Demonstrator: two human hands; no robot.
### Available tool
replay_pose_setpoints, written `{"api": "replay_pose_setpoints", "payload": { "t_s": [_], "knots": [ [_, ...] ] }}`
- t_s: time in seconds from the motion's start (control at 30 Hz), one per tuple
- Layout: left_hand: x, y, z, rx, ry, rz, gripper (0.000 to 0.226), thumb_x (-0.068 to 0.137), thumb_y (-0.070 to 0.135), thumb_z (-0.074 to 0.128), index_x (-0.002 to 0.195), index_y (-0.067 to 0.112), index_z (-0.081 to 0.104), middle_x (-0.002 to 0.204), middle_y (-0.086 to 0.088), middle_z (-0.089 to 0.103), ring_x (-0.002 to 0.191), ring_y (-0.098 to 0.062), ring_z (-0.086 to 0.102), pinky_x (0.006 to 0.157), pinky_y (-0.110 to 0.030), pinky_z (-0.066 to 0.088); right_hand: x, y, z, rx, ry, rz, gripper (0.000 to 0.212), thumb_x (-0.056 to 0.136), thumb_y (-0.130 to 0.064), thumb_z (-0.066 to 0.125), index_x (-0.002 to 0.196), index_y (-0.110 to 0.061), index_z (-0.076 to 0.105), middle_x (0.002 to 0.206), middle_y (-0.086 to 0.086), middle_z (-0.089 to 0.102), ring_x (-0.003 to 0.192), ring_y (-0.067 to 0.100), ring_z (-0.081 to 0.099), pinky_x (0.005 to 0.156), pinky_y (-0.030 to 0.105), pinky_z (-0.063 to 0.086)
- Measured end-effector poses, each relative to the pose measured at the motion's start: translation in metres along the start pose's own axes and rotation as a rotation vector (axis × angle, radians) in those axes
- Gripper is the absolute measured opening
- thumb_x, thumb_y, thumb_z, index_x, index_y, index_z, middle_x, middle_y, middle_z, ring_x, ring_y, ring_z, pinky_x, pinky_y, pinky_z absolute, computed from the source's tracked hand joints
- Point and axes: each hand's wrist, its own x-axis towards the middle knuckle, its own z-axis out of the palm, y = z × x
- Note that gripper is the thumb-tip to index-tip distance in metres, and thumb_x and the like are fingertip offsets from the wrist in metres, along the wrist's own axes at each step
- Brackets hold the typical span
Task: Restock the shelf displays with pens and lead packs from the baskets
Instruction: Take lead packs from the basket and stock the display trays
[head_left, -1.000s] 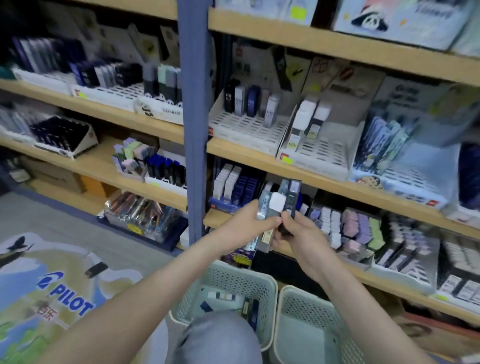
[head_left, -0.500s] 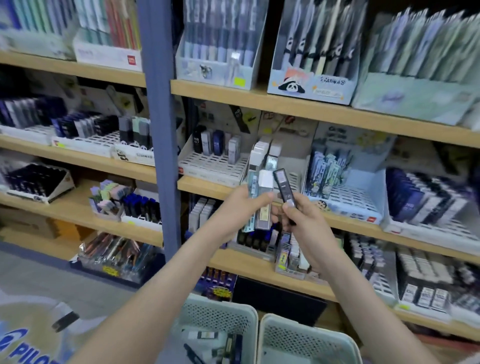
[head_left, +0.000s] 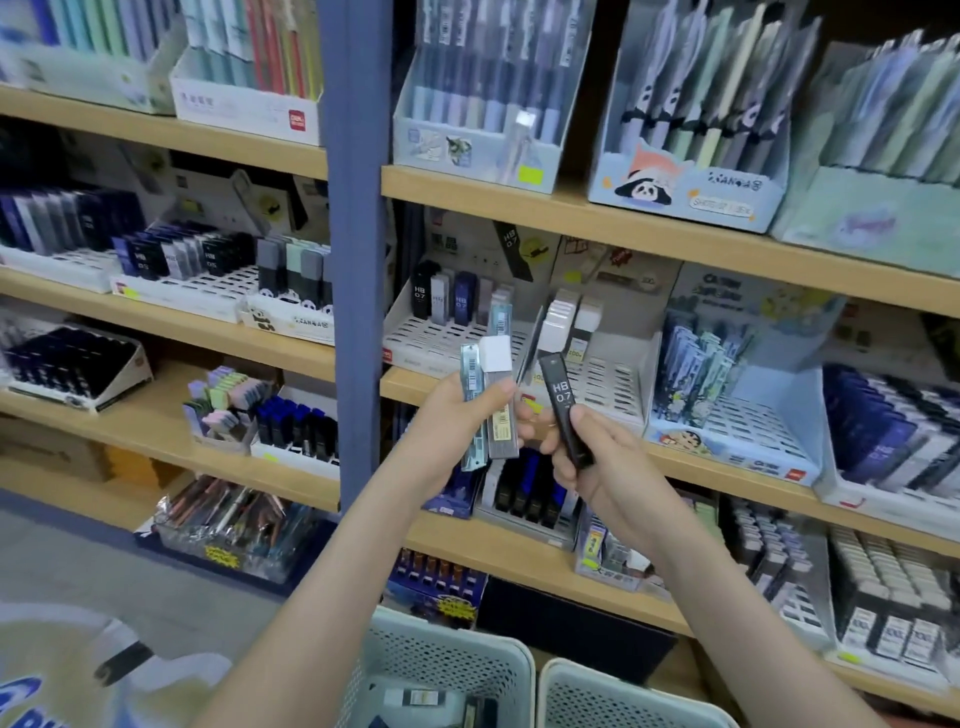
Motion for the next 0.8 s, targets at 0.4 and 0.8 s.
{"api": "replay_pose_setpoints", "payload": {
  "t_s": [0.4, 0.8],
  "knots": [
    [0.002, 0.004, -0.042, -0.021, 0.127, 0.040, 0.028, 0.098, 0.015, 0.055, 0.117, -0.005, 0.055, 0.078, -0.003, 0.071, 0.065, -0.010, 0.068, 0.061, -0.024, 0.057, 0.052, 0.005, 0.025, -0.164, 0.019, 0.009, 0.005, 0.090, -0.004, 0.059, 0.095, -0.006, 0.059, 0.070, 0.006, 0.064, 0.062, 0.015, 0.058, 0.058, 0.021, 0.047],
    [0.003, -0.001, -0.042, -0.033, 0.055, 0.032, 0.011, 0.098, 0.016, 0.054, 0.107, 0.012, 0.060, 0.082, 0.000, 0.070, 0.071, -0.012, 0.069, 0.066, -0.029, 0.059, 0.051, 0.006, 0.023, -0.415, 0.089, -0.036, 0.005, 0.093, -0.012, 0.060, 0.097, -0.010, 0.062, 0.078, 0.006, 0.060, 0.058, 0.015, 0.050, 0.055, 0.024, 0.042]
  ]
}}
